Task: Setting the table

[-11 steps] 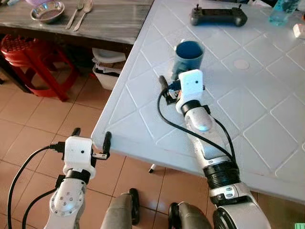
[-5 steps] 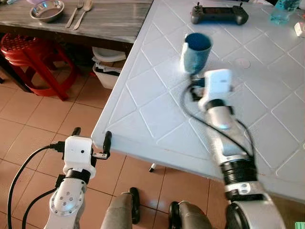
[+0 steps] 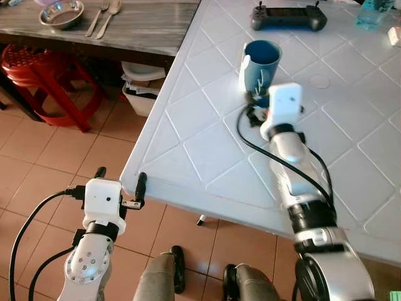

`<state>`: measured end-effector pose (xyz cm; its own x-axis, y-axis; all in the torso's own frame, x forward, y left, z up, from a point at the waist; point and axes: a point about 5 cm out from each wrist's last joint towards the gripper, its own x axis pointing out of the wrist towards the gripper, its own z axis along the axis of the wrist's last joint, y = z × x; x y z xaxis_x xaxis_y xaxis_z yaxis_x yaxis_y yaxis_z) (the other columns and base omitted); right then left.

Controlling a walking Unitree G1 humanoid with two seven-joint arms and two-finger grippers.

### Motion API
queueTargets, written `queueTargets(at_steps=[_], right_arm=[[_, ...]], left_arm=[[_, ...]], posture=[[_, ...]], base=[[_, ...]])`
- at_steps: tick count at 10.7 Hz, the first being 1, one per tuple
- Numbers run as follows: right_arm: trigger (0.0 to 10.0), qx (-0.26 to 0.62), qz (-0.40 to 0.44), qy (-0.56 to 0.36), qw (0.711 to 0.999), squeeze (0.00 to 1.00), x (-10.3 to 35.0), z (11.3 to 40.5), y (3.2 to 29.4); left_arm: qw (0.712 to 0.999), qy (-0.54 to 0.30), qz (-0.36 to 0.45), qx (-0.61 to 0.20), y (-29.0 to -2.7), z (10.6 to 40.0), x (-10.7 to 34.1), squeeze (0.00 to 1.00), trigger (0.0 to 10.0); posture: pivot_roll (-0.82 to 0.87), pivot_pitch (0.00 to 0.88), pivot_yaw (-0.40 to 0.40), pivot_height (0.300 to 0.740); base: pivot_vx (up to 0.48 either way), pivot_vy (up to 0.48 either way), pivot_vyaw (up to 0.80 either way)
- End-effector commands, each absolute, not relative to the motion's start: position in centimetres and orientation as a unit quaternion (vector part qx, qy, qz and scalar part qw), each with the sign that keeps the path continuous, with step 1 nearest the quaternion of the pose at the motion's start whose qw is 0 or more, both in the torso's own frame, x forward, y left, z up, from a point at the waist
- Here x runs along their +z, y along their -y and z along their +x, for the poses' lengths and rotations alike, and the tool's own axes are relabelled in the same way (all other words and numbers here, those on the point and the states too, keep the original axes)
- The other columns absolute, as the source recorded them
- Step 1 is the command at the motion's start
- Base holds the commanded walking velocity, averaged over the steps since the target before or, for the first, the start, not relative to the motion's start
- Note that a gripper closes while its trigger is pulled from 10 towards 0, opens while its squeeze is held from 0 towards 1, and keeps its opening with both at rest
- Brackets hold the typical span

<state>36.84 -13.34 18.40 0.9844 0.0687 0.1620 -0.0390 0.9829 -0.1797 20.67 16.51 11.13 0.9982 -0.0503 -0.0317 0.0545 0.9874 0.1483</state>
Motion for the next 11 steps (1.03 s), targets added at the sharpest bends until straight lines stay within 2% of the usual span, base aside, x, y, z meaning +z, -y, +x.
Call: queueTargets(at_steps=[1, 2, 3, 11], right_arm=[[10.0, 0.047, -0.1, 0.091, 0.99, 0.0, 18.9, 37.2, 12.6], [4.7, 0.042, -0.103, 0.104, 0.988, 0.0, 19.7, 37.8, 12.6], [0.0, 0.03, -0.106, 0.108, 0.988, 0.0, 20.2, 38.1, 12.7], [0.0, 0.018, -0.097, 0.112, 0.989, 0.0, 20.2, 38.7, 12.8]], left_arm=[[0.995, -0.048, 0.081, -0.028, -16.8, 20.2, 10.0, 0.0, 10.0], [0.995, -0.049, 0.081, -0.027, -16.8, 20.2, 10.0, 0.0, 10.0], [0.995, -0.049, 0.08, -0.026, -16.8, 20.2, 10.0, 0.0, 10.0], [0.995, -0.049, 0.08, -0.022, -16.7, 20.2, 10.0, 0.0, 10.0]], posture=[[0.12, 0.253, 0.068, 0.74], [0.13, 0.254, 0.065, 0.74], [0.13, 0.255, 0.062, 0.74], [0.13, 0.259, 0.061, 0.74]], base=[[0.0, 0.0, 0.0], [0.0, 0.0, 0.0], [0.0, 0.0, 0.0], [0.0, 0.0, 0.0]])
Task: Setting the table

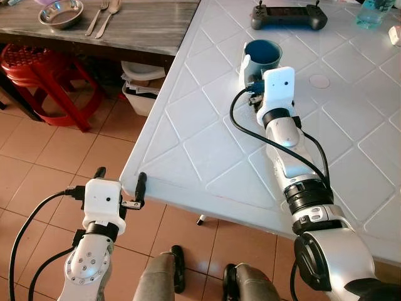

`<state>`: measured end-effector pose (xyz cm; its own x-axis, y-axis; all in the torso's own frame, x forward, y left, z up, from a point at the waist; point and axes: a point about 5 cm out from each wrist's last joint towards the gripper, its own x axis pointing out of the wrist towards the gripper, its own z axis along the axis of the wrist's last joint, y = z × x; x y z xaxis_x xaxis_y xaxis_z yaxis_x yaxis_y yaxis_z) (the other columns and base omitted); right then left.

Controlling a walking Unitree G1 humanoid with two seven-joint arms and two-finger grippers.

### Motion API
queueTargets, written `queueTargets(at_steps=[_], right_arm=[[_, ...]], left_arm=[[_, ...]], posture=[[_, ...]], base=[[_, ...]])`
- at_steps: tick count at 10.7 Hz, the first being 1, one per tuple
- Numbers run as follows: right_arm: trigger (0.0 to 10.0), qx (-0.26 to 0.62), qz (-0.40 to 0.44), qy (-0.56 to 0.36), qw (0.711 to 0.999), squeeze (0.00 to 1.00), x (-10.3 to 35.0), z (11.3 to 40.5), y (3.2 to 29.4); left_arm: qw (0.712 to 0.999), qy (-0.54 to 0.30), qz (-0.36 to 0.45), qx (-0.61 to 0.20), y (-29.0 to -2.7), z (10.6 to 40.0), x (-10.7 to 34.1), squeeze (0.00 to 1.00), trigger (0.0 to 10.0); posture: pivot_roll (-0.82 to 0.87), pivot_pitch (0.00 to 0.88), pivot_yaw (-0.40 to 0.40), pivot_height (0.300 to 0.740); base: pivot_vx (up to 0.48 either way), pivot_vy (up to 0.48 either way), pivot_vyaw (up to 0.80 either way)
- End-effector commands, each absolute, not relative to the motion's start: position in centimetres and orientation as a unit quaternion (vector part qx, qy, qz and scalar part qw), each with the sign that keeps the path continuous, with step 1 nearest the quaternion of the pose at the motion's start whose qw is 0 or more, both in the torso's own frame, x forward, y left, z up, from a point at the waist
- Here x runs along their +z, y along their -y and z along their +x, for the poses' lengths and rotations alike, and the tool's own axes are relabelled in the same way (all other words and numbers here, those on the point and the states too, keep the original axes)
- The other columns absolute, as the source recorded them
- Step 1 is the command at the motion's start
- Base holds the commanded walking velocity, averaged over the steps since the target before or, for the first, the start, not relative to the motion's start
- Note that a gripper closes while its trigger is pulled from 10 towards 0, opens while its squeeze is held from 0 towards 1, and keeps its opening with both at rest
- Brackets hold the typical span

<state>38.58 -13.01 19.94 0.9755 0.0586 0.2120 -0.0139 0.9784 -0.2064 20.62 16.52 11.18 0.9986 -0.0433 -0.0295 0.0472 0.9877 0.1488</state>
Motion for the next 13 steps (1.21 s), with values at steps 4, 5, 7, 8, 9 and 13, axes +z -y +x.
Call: queueTargets(at_steps=[4, 5, 7, 8, 9, 13], right_arm=[[0.0, 0.017, -0.085, 0.101, 0.991, 0.0, 19.7, 38.6, 13.3], [0.0, 0.015, -0.084, 0.098, 0.992, 0.0, 19.1, 38.2, 14.0], [0.0, 0.013, -0.084, 0.099, 0.991, 0.0, 18.0, 37.1, 14.9], [0.0, 0.016, -0.084, 0.106, 0.991, 0.0, 17.7, 36.5, 15.1], [4.9, 0.031, -0.073, 0.121, 0.99, 0.0, 17.6, 35.3, 15.3], [10.0, 0.058, -0.059, 0.097, 0.992, 0.0, 15.0, 30.0, 15.3]], left_arm=[[0.996, -0.046, 0.079, -0.018, -16.5, 20.5, 9.8, 0.0, 10.0], [0.996, -0.043, 0.078, -0.013, -16.5, 20.7, 9.8, 0.0, 10.0], [0.996, -0.044, 0.073, -0.008, -16.4, 21.0, 9.5, 0.0, 10.0], [0.996, -0.04, 0.076, 0.0, -16.3, 21.3, 9.5, 0.0, 10.0], [0.997, -0.031, 0.073, 0.008, -16.5, 22.1, 9.8, 0.0, 10.0], [0.999, 0.007, 0.038, 0.033, -16.8, 24.1, 11.1, 0.0, 10.0]], posture=[[0.12, 0.235, 0.047, 0.74], [0.11, 0.221, 0.041, 0.74], [0.11, 0.184, 0.028, 0.74], [0.1, 0.17, 0.023, 0.74], [0.09, 0.16, 0.02, 0.74], [0.04, 0.071, 0.006, 0.74]], base=[[0.0, 0.0, 0.0], [0.0, 0.0, 0.0], [0.0, 0.0, 0.0], [0.0, 0.0, 0.0], [0.0, 0.48, 0.0], [0.0, 0.48, 0.0]])
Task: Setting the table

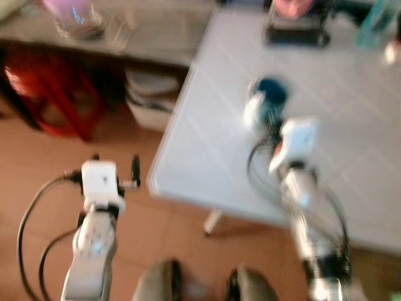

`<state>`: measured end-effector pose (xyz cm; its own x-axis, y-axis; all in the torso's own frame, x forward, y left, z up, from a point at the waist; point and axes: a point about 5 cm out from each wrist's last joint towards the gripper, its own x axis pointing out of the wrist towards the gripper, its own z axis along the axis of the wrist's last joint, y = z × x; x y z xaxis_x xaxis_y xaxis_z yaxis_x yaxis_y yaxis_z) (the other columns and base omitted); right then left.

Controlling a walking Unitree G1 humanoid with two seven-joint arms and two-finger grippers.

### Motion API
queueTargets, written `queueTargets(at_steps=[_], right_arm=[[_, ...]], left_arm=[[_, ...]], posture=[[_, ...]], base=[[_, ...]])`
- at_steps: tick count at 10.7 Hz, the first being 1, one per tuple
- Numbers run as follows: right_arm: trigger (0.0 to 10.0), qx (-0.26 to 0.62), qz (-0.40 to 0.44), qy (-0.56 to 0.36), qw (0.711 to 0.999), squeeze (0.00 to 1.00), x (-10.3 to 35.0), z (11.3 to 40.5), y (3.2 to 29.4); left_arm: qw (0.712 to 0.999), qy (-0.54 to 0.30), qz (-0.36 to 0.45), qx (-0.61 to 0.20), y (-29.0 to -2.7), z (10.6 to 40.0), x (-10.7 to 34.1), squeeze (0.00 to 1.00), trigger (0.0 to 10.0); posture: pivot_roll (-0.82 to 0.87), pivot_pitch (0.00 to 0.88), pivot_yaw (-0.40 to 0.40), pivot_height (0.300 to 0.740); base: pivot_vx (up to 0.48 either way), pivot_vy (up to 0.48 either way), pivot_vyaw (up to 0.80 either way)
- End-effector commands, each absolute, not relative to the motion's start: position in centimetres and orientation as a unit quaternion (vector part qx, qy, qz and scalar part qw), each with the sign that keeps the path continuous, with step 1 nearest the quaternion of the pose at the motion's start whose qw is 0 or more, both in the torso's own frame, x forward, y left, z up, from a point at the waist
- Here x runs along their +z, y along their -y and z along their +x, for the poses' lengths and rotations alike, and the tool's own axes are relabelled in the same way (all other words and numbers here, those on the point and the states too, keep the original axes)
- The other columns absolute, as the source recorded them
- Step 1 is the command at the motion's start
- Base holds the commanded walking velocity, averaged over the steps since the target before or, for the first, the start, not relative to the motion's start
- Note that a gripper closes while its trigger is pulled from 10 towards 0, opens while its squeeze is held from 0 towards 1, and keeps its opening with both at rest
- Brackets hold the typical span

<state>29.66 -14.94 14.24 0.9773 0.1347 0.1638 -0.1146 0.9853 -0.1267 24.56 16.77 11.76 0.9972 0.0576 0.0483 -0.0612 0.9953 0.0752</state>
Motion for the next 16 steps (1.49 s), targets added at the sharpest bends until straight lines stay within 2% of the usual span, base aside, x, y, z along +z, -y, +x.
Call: queueTargets(at_steps=[1, 3, 6, 8, 11, 16], right_arm=[[10.0, 0.059, -0.064, 0.078, 0.993, 0.0, 13.9, 28.8, 15.6], [10.0, 0.047, -0.081, 0.043, 0.995, 0.0, 12.3, 28.1, 15.6], [10.0, 0.032, -0.064, 0.04, 0.997, 0.0, 12.1, 28.8, 15.2], [10.0, 0.058, -0.026, 0.048, 0.997, 0.0, 12.2, 28.5, 14.6], [10.0, 0.061, -0.019, 0.052, 0.997, 0.0, 12.7, 29.3, 14.8], [10.0, 0.066, -0.017, 0.058, 0.996, 0.0, 13.0, 29.4, 14.9]], left_arm=[[0.999, 0.011, 0.032, 0.031, -16.8, 24.5, 10.9, 0.0, 10.0], [1.0, 0.021, 0.004, 0.014, -15.8, 25.4, 11.1, 0.0, 10.0], [1.0, 0.011, -0.015, -0.004, -14.7, 25.6, 9.9, 0.0, 10.0], [1.0, 0.017, -0.013, -0.013, -14.5, 25.8, 9.8, 0.0, 10.0], [0.999, 0.025, -0.015, -0.017, -14.5, 26.1, 10.0, 0.0, 10.0], [0.999, 0.036, -0.011, -0.024, -14.2, 26.3, 10.2, 0.0, 10.0]], posture=[[0.03, 0.05, 0.012, 0.74], [0.02, 0.002, 0.02, 0.74], [0.0, 0.0, 0.04, 0.74], [0.0, 0.0, 0.031, 0.74], [0.01, 0.0, 0.025, 0.74], [0.0, 0.0, 0.028, 0.74]], base=[[0.0, 0.48, 0.0], [0.0, 0.48, 0.0], [0.0, 0.47, 0.0], [0.272, 0.394, 0.0], [0.317, 0.359, 0.0], [0.326, 0.352, -0.51]])
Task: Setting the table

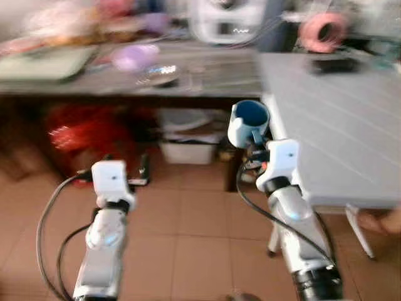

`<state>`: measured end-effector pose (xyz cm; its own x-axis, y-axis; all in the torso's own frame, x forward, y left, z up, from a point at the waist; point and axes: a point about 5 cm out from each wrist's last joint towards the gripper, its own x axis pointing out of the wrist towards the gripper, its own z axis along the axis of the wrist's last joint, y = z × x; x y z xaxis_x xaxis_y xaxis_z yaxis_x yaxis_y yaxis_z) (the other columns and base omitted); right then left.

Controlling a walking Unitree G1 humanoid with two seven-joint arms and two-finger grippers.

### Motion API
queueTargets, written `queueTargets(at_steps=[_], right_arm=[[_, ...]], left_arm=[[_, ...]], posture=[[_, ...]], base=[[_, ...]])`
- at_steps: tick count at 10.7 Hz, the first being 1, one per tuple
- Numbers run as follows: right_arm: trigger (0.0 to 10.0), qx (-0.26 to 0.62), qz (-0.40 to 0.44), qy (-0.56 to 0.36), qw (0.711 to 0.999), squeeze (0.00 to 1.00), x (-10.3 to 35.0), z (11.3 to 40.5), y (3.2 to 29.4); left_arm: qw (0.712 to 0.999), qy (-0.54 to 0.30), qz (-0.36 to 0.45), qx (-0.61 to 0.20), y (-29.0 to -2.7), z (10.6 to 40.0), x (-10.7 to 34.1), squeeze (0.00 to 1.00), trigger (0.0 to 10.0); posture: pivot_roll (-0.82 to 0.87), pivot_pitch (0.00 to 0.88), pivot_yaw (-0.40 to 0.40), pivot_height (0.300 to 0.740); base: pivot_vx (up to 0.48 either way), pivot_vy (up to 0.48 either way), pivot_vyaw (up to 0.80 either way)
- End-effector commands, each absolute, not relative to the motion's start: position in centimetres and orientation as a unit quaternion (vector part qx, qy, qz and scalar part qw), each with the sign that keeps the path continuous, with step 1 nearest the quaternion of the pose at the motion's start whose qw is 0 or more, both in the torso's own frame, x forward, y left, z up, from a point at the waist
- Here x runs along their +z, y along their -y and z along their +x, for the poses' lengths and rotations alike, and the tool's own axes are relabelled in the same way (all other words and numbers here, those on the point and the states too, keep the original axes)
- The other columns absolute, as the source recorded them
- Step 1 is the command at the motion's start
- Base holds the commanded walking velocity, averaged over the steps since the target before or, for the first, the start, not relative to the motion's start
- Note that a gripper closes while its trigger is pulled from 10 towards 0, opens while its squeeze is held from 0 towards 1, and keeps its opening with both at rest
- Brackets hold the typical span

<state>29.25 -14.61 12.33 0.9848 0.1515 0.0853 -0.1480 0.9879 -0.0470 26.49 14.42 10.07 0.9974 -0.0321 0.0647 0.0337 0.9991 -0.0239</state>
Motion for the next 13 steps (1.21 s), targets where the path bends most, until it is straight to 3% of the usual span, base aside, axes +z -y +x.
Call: queueTargets(at_steps=[1, 4, 13], right_arm=[[10.0, 0.068, -0.016, 0.059, 0.996, 0.0, 13.1, 29.5, 14.9], [10.0, 0.075, -0.018, 0.062, 0.995, 0.0, 13.4, 29.8, 14.6], [10.0, 0.104, -0.045, 0.114, 0.987, 0.0, 15.7, 31.5, 13.0]], left_arm=[[0.999, 0.039, -0.007, -0.028, -14.0, 26.2, 10.2, 0.0, 10.0], [0.998, 0.042, -0.006, -0.037, -13.7, 26.0, 10.2, 0.0, 10.0], [0.997, 0.055, -0.001, -0.057, -13.2, 25.5, 10.9, 0.0, 10.0]], posture=[[0.0, 0.0, 0.028, 0.74], [0.0, 0.0, 0.022, 0.74], [0.02, 0.0, 0.022, 0.74]], base=[[0.382, 0.289, 0.0], [0.48, 0.0, -0.42], [0.48, 0.0, 0.0]])
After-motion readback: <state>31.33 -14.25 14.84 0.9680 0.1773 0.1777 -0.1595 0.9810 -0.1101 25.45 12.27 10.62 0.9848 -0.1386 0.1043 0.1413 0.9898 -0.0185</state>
